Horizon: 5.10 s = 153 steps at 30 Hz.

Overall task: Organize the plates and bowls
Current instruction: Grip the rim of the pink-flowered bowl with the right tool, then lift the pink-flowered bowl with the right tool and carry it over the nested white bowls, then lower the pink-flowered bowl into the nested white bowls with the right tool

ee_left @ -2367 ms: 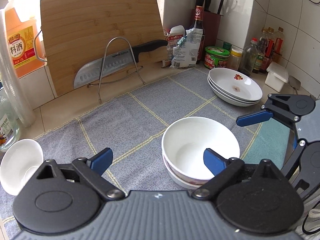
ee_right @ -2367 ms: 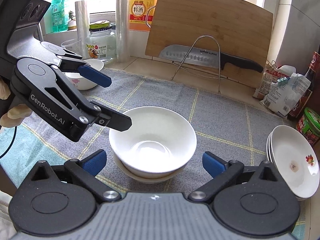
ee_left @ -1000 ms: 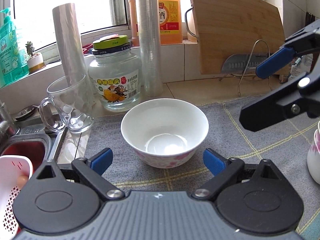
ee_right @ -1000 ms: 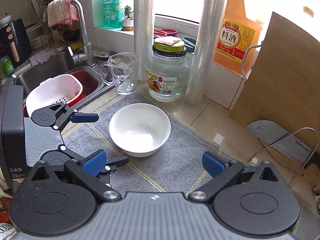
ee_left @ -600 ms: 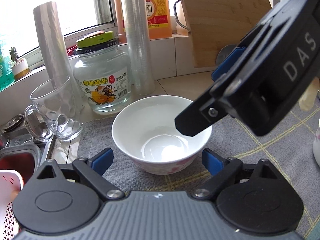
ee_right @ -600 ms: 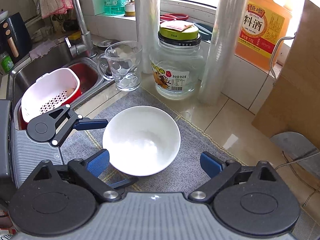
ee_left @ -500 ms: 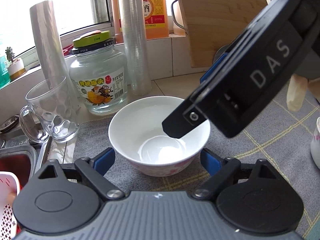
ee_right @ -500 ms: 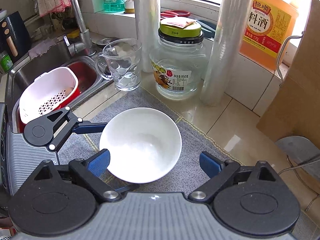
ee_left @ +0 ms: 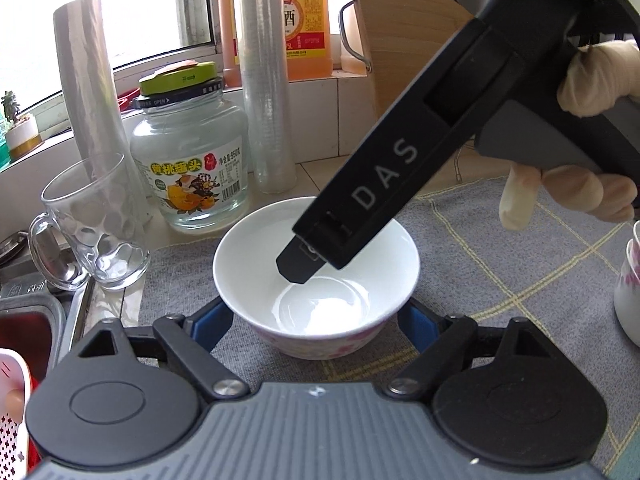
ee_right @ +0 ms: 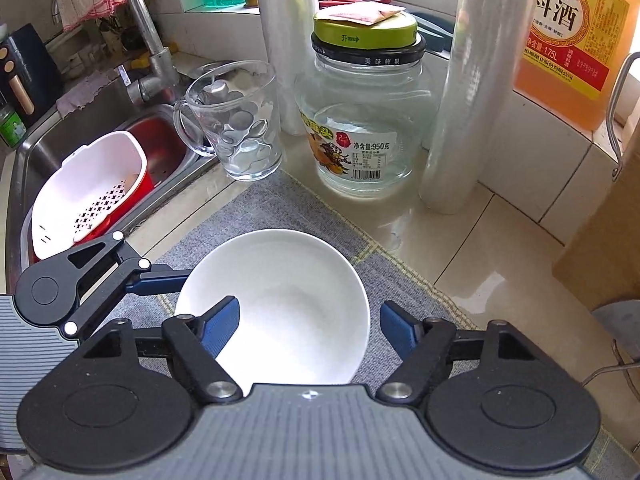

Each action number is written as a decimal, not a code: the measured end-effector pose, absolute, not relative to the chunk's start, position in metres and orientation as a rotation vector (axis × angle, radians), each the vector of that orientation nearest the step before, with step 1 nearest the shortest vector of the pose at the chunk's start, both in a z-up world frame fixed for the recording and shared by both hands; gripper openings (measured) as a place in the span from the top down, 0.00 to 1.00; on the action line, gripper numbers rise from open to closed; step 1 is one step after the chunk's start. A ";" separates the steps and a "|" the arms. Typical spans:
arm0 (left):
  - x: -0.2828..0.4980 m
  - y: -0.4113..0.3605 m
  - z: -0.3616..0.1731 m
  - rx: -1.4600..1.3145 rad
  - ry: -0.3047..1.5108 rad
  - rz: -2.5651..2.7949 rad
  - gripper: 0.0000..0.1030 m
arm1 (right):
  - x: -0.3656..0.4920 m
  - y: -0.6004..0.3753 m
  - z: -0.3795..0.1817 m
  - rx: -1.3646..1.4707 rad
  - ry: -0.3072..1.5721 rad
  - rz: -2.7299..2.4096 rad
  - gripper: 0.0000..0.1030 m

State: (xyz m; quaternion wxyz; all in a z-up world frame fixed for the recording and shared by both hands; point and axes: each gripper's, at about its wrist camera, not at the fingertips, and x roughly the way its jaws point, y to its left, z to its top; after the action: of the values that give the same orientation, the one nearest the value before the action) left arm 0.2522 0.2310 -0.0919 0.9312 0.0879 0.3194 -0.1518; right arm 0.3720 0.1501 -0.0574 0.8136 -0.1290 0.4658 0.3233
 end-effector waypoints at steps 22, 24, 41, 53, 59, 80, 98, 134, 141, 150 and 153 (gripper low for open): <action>0.256 0.229 -0.090 0.202 0.677 -0.304 0.13 | 0.380 0.155 -0.063 -0.277 1.011 0.723 0.32; 0.256 0.230 -0.090 0.201 0.680 -0.309 0.13 | 0.380 0.155 -0.063 -0.275 1.011 0.721 0.32; 0.238 0.224 -0.073 0.226 0.693 -0.346 0.13 | 0.357 0.144 -0.046 -0.238 0.998 0.723 0.32; 0.211 0.210 -0.057 0.210 0.703 -0.397 0.13 | 0.320 0.125 -0.027 -0.218 0.972 0.713 0.32; 0.196 0.196 -0.047 0.236 0.698 -0.428 0.13 | 0.299 0.108 -0.020 -0.196 0.953 0.684 0.32; 0.150 0.128 -0.023 0.309 0.669 -0.535 0.13 | 0.231 0.033 0.005 -0.151 0.886 0.589 0.31; 0.130 0.069 -0.016 0.340 0.645 -0.648 0.13 | 0.187 -0.035 0.017 -0.124 0.859 0.476 0.31; 0.137 0.032 -0.039 0.319 0.718 -0.755 0.13 | 0.170 -0.083 -0.009 -0.041 0.929 0.350 0.31; 0.139 0.029 -0.041 0.326 0.726 -0.752 0.13 | 0.174 -0.084 -0.014 -0.031 0.930 0.346 0.31; 0.142 0.027 -0.043 0.321 0.738 -0.758 0.13 | 0.176 -0.086 -0.019 -0.030 0.940 0.341 0.31; 0.142 0.027 -0.044 0.321 0.738 -0.759 0.13 | 0.176 -0.087 -0.019 -0.027 0.942 0.341 0.31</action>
State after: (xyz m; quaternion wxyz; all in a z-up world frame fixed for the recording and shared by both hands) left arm 0.1424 0.0274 -0.0437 0.8508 0.1527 0.3507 -0.3604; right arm 0.1762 -0.0866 -0.0186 0.8771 -0.0129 0.4514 0.1635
